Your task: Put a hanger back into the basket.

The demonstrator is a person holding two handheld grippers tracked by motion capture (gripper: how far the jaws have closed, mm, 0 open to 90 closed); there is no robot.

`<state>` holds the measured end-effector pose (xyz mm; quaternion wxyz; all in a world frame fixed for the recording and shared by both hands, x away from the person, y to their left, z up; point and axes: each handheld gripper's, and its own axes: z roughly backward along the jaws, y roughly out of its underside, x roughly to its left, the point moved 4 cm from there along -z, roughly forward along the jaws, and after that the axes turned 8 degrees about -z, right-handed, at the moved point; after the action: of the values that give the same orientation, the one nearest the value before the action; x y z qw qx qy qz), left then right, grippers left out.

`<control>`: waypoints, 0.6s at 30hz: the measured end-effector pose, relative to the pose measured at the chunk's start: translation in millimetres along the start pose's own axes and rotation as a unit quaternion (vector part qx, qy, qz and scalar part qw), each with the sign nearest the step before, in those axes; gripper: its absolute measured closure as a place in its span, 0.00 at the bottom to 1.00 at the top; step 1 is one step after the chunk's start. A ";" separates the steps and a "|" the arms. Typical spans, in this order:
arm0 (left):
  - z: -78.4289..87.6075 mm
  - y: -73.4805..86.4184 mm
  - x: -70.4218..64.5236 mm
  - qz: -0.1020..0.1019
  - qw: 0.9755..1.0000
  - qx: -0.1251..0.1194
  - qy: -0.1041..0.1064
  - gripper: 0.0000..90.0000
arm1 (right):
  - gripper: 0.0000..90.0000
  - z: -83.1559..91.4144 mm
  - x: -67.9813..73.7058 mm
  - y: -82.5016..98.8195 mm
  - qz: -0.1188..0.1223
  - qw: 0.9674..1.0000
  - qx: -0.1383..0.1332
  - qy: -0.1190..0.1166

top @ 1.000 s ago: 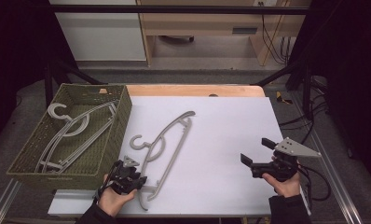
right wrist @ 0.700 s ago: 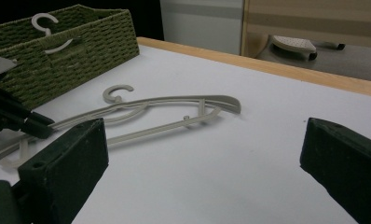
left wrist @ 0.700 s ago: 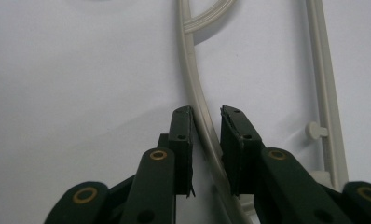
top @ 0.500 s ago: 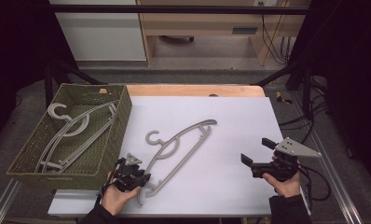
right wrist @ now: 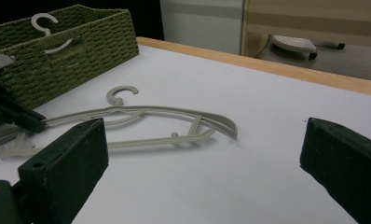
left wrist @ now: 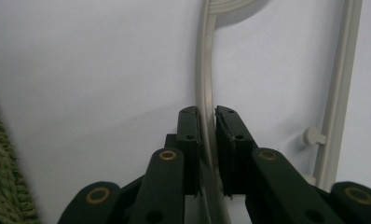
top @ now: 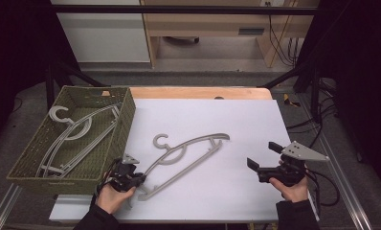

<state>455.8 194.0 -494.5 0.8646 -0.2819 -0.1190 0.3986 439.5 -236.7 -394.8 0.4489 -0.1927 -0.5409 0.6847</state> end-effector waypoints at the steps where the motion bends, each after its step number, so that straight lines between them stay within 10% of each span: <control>1: -0.8 -1.4 -2.7 -0.003 1.000 0.005 0.001 0.82 | 0.01 -0.2 0.1 0.0 -0.001 1.000 0.000 0.000; 11: -4.5 -8.4 -15.7 -0.042 0.997 0.049 -0.053 0.79 | 0.01 -0.8 0.2 0.3 0.001 1.000 0.004 -0.001; 18: -3.8 -7.7 -14.3 -0.023 0.998 0.040 -0.045 0.90 | 0.01 1.7 0.0 -1.1 -0.002 1.000 -0.001 -0.001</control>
<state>452.9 177.6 -492.8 0.8778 -0.2261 -0.1487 0.3952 438.7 -237.7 -393.2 0.4495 -0.1916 -0.5426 0.6832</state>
